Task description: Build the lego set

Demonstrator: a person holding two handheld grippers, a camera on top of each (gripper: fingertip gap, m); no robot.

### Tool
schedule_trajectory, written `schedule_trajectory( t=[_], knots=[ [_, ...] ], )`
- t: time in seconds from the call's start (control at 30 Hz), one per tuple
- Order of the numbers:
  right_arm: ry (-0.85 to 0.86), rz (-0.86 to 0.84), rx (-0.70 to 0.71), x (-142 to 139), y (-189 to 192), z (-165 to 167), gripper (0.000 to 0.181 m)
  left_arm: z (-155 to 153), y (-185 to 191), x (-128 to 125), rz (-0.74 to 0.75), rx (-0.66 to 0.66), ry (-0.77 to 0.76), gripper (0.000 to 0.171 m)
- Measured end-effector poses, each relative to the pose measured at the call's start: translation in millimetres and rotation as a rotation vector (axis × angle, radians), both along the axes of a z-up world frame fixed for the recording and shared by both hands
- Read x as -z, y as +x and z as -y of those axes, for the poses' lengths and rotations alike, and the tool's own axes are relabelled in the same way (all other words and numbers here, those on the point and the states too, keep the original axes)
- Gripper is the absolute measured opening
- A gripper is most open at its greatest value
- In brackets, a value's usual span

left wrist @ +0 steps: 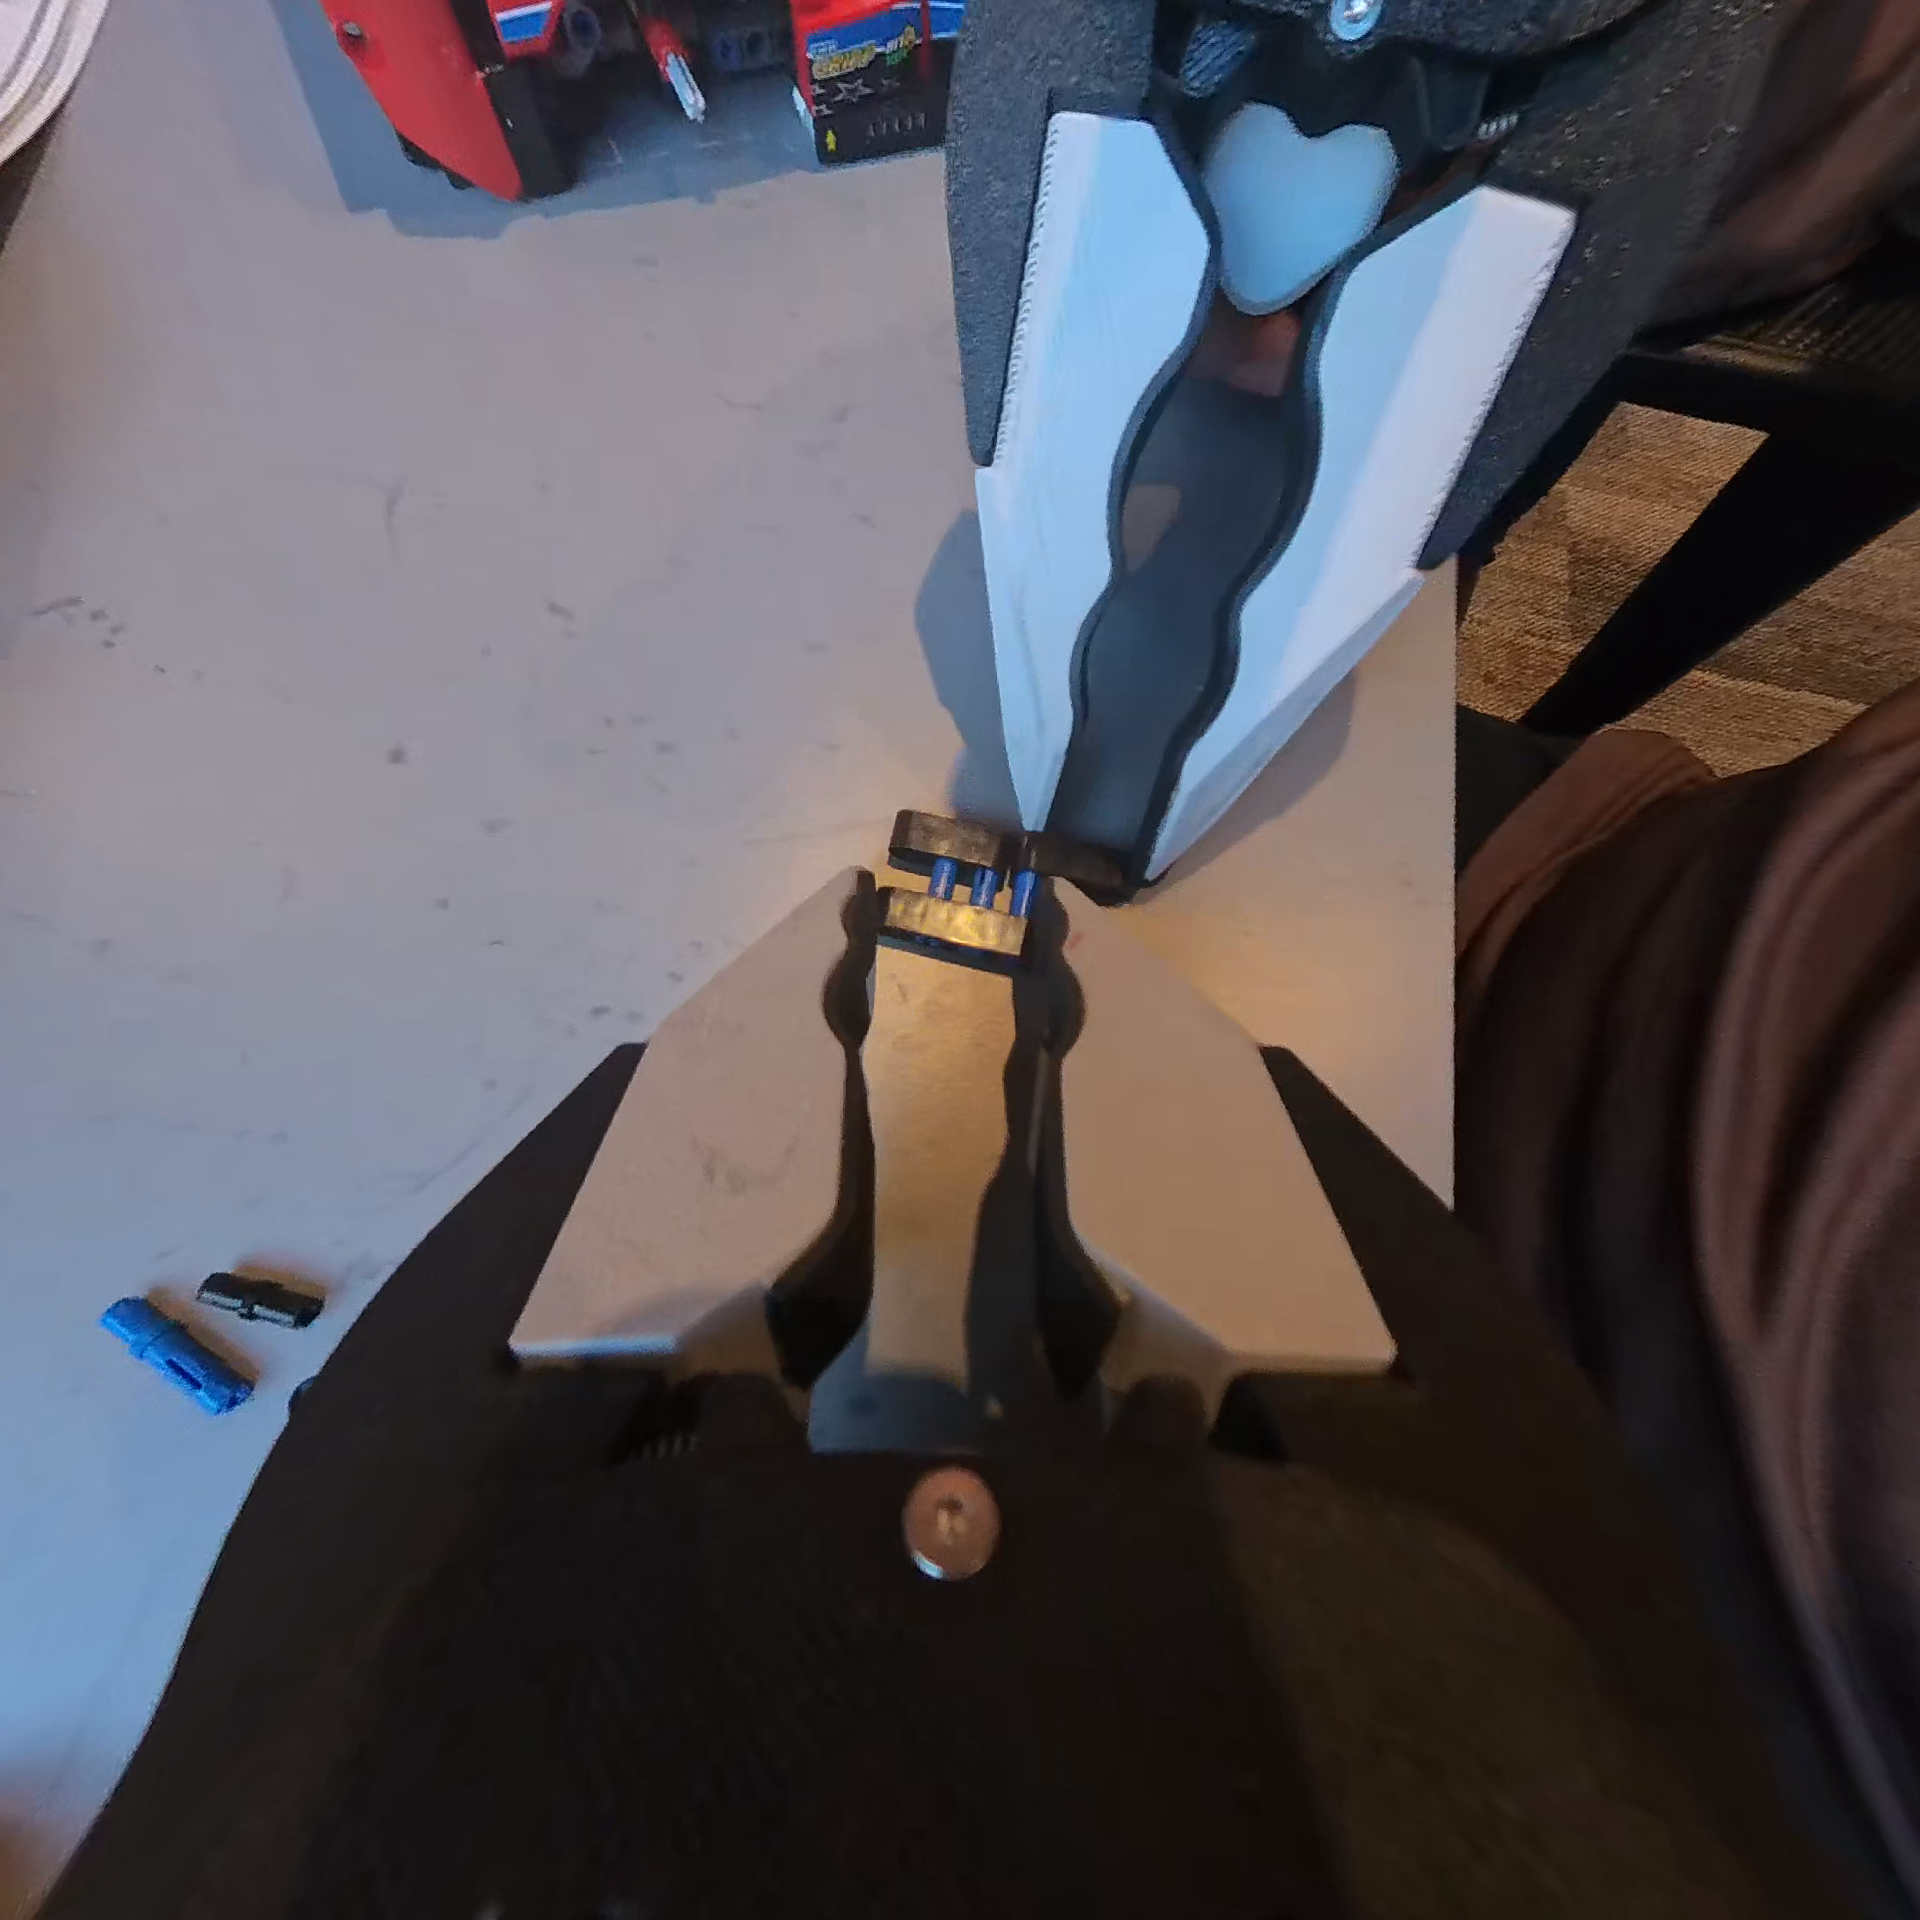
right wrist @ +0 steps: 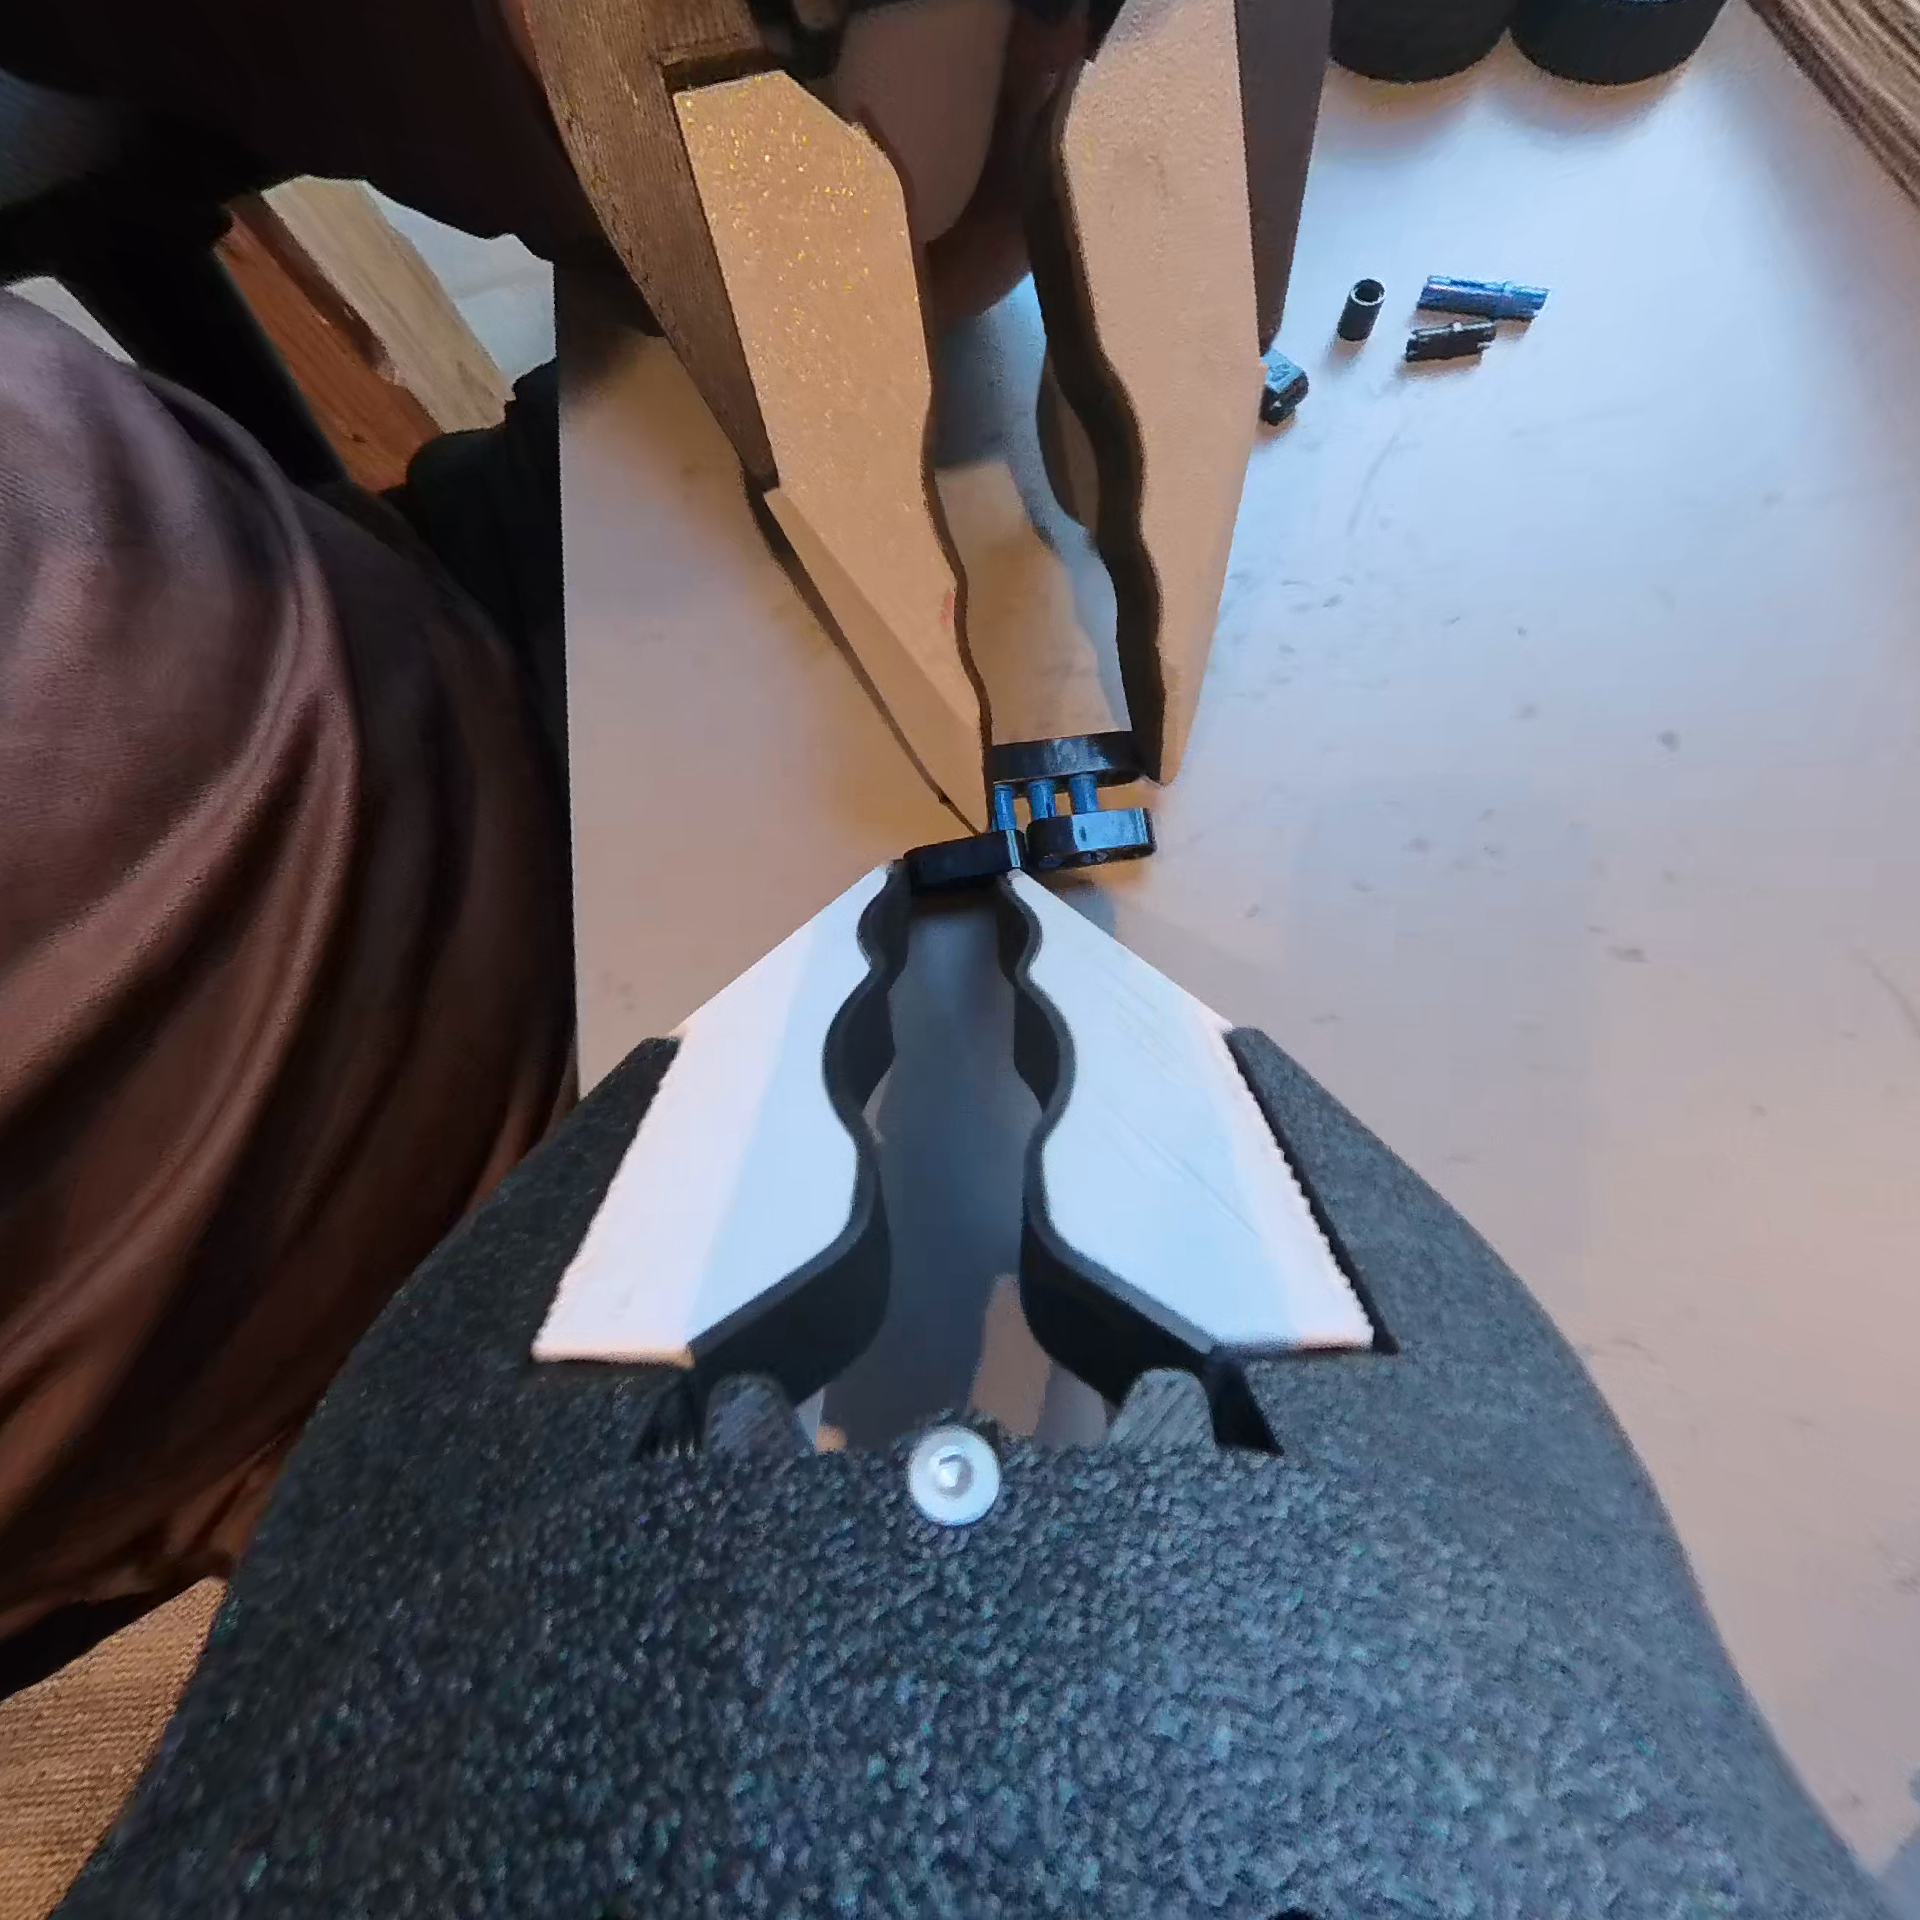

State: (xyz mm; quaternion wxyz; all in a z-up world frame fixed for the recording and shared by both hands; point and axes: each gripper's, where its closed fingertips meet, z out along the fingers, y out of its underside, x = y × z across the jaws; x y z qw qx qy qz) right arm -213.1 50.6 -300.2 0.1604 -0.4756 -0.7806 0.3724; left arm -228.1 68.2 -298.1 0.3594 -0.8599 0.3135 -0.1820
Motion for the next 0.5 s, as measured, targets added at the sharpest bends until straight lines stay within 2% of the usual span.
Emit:
schedule_trajectory(
  t=[0.17, 0.27, 0.33, 0.4, 0.5],
  knots=[
    [0.04, -0.011, 0.002, 1.1, 2.5, -1.3, 0.016, 4.7, 1.5, -3.3, 0.051, 0.048, -0.023, 0.03],
    [0.049, -0.015, 0.005, 1.1, 3.6, -2.2, 0.018, 6.4, -6.6, -9.1, 0.066, 0.059, -0.011, 0.037],
    [0.044, -0.014, 0.012, 0.9, 3.4, -3.2, 0.02, 9.0, -10.4, -12.6, 0.066, 0.064, -0.017, 0.05],
    [0.036, -0.016, 0.032, -0.3, 2.9, -6.1, 0.027, 13.0, -12.5, -15.1, 0.054, 0.078, -0.031, 0.056],
    [-0.007, -0.012, 0.133, -4.5, 2.8, -13.3, 0.053, 10.2, -17.8, -10.3, -0.016, 0.058, -0.025, 0.045]
  ],
)
